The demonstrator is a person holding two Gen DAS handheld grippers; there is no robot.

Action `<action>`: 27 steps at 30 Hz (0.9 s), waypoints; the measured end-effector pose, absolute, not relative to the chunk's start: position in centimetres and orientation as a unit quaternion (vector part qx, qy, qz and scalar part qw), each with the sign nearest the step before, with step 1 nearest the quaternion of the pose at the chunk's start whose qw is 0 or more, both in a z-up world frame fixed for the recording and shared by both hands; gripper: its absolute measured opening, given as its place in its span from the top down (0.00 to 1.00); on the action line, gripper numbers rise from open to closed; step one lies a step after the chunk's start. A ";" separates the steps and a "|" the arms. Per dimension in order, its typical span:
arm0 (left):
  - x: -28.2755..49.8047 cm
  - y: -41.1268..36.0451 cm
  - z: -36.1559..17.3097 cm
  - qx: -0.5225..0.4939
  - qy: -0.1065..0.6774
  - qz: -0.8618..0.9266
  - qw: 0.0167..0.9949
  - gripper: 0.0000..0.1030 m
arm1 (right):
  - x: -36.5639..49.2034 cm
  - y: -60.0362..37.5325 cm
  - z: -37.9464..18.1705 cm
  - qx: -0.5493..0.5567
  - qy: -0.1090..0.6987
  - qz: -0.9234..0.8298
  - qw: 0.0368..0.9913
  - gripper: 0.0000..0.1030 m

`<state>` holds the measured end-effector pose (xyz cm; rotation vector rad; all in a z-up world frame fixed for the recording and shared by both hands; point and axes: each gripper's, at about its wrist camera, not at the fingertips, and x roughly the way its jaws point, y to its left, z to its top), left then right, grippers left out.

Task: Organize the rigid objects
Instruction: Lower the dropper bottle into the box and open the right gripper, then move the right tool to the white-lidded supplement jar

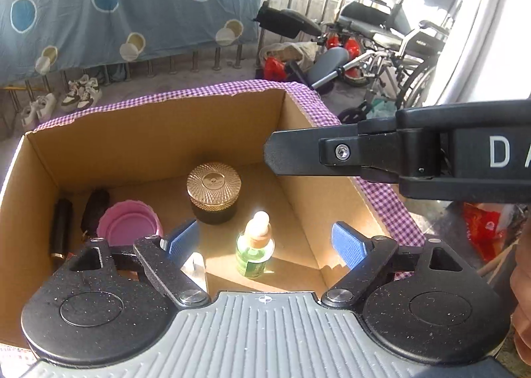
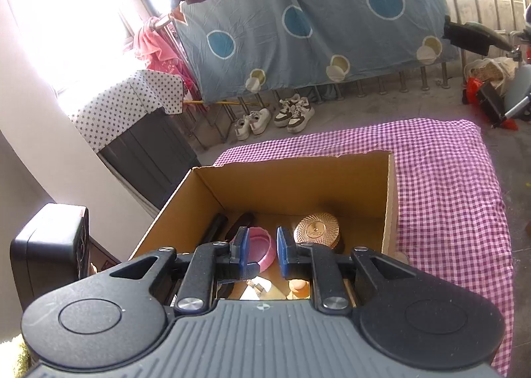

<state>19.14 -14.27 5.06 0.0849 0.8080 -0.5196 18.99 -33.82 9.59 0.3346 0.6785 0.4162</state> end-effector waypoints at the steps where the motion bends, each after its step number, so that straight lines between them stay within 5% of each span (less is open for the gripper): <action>1: 18.4 -14.1 5.6 0.046 0.377 -0.251 0.891 0.12 | 17.9 -34.0 10.0 0.168 0.316 0.199 0.912 0.78; 2: 17.6 -13.9 6.3 0.050 0.366 -0.253 0.894 0.10 | 16.6 -34.1 10.5 0.177 0.303 0.196 0.916 0.74; 4: 16.0 -13.4 7.3 0.054 0.347 -0.258 0.900 0.06 | 14.4 -34.2 11.2 0.193 0.278 0.193 0.921 0.45; 5: 15.1 -13.0 7.8 0.056 0.337 -0.258 0.904 0.05 | 13.3 -34.4 11.5 0.198 0.264 0.192 0.924 0.41; 27: 6.7 -2.4 5.9 0.050 0.324 -0.184 0.927 0.03 | 4.2 -27.9 8.6 0.224 0.295 0.201 0.907 0.34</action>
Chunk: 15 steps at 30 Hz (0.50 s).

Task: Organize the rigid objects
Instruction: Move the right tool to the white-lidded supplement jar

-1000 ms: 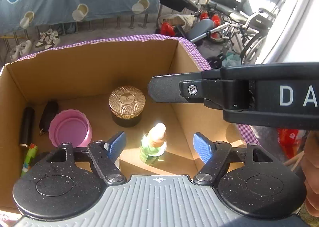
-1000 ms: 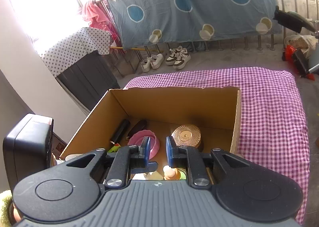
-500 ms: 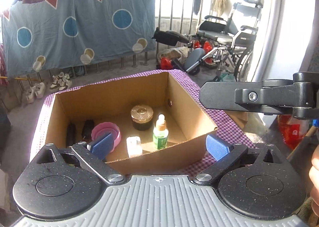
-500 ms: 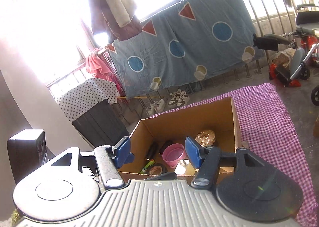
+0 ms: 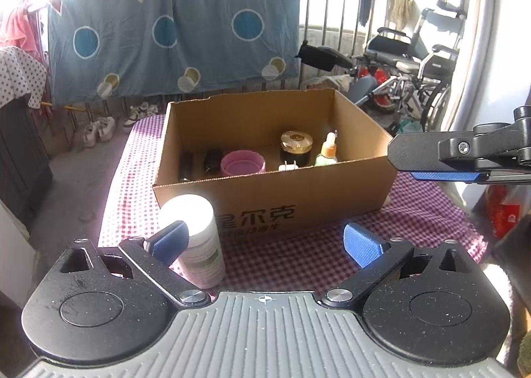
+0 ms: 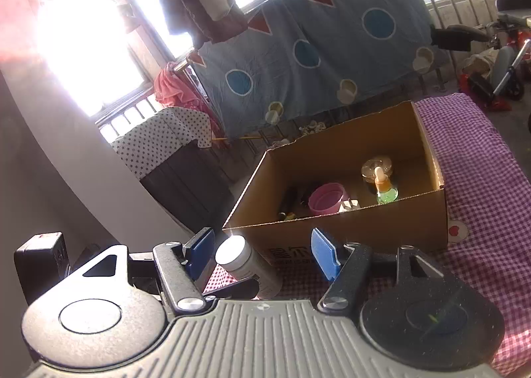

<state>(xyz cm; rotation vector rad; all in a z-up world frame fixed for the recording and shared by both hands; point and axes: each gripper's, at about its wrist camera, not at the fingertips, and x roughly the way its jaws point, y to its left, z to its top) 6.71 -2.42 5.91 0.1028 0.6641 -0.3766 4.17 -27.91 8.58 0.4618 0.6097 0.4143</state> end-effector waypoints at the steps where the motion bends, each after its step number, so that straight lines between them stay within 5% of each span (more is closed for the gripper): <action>1: 6.7 -2.1 5.6 0.051 0.326 -0.178 0.927 0.03 | 4.3 -27.7 8.2 0.224 0.302 0.199 0.905 0.34; 15: 8.8 2.0 1.0 0.044 0.346 -0.126 0.929 0.05 | 9.5 -22.2 4.1 0.235 0.381 0.218 0.867 0.34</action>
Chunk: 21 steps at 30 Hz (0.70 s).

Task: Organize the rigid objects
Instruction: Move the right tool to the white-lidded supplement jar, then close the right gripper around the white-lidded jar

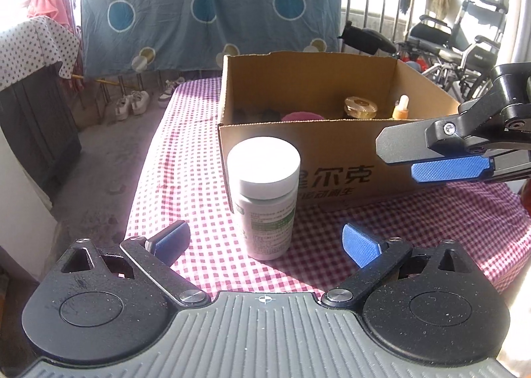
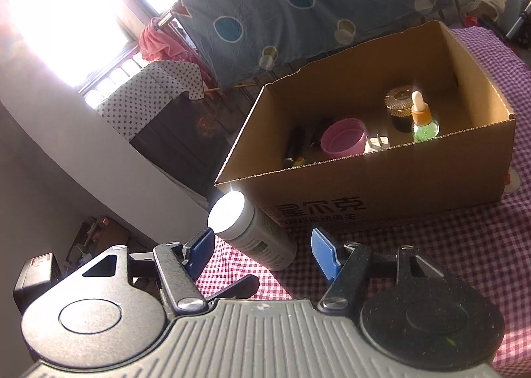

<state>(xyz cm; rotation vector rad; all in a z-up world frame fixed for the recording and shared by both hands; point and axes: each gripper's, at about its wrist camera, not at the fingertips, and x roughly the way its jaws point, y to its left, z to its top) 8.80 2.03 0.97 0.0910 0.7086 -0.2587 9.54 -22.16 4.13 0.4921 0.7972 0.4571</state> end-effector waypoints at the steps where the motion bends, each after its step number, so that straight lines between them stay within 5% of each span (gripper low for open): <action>1: 9.2 2.3 0.9 0.043 0.344 -0.127 0.929 0.05 | 9.8 -21.6 4.1 0.233 0.381 0.222 0.867 0.34; 7: 11.1 2.6 0.5 0.029 0.343 -0.145 0.928 0.14 | 11.8 -19.5 4.6 0.230 0.369 0.243 0.867 0.35; 15: 12.6 2.1 0.0 0.030 0.346 -0.154 0.925 0.47 | 15.2 -18.5 2.7 0.248 0.395 0.236 0.853 0.52; 21: 11.9 1.8 0.1 0.033 0.344 -0.160 0.925 0.48 | 15.2 -18.6 2.0 0.258 0.404 0.240 0.844 0.68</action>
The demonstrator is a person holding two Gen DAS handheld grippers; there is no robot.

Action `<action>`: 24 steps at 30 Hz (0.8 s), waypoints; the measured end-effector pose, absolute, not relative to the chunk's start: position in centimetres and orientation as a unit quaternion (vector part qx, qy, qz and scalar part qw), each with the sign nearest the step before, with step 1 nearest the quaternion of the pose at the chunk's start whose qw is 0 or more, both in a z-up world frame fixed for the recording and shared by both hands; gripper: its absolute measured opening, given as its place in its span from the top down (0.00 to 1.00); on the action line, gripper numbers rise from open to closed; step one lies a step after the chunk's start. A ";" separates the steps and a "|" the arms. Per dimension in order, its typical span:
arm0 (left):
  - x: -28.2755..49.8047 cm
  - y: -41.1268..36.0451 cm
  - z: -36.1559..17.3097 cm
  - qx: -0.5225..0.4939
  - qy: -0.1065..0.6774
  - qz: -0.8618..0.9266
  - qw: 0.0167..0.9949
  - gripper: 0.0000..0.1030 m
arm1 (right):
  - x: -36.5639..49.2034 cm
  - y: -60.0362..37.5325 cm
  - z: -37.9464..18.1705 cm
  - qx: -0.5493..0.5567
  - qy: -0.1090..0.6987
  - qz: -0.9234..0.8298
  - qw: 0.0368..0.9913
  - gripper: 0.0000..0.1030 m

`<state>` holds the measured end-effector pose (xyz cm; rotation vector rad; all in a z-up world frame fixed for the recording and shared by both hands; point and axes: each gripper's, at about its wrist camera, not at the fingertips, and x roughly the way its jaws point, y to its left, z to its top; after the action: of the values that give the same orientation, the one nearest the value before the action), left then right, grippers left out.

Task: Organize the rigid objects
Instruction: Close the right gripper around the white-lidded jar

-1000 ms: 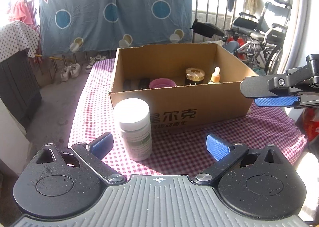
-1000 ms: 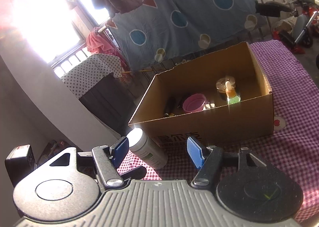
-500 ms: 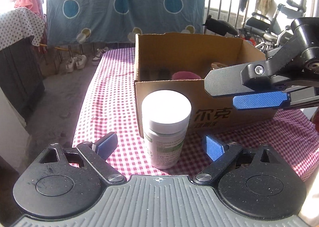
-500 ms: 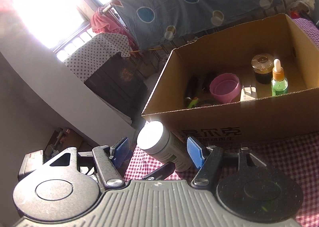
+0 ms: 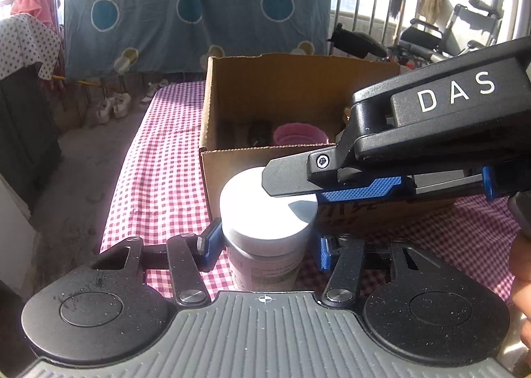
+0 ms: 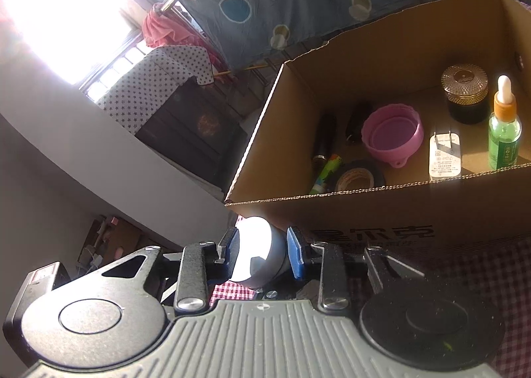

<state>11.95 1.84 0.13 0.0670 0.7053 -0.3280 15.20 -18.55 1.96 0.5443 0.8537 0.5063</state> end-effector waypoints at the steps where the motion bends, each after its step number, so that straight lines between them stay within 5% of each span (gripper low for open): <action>1: 12.0 1.7 0.3 0.033 0.345 -0.162 0.924 0.48 | 15.0 -18.7 2.0 0.258 0.404 0.238 0.845 0.68; 24: 8.2 -8.6 0.7 0.084 0.335 -0.266 0.900 0.49 | 7.7 -29.2 2.4 0.286 0.372 0.142 0.871 0.68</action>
<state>8.21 -8.60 0.72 0.1736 0.6929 -0.5509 7.70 -29.17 2.41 0.5985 0.7780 0.2966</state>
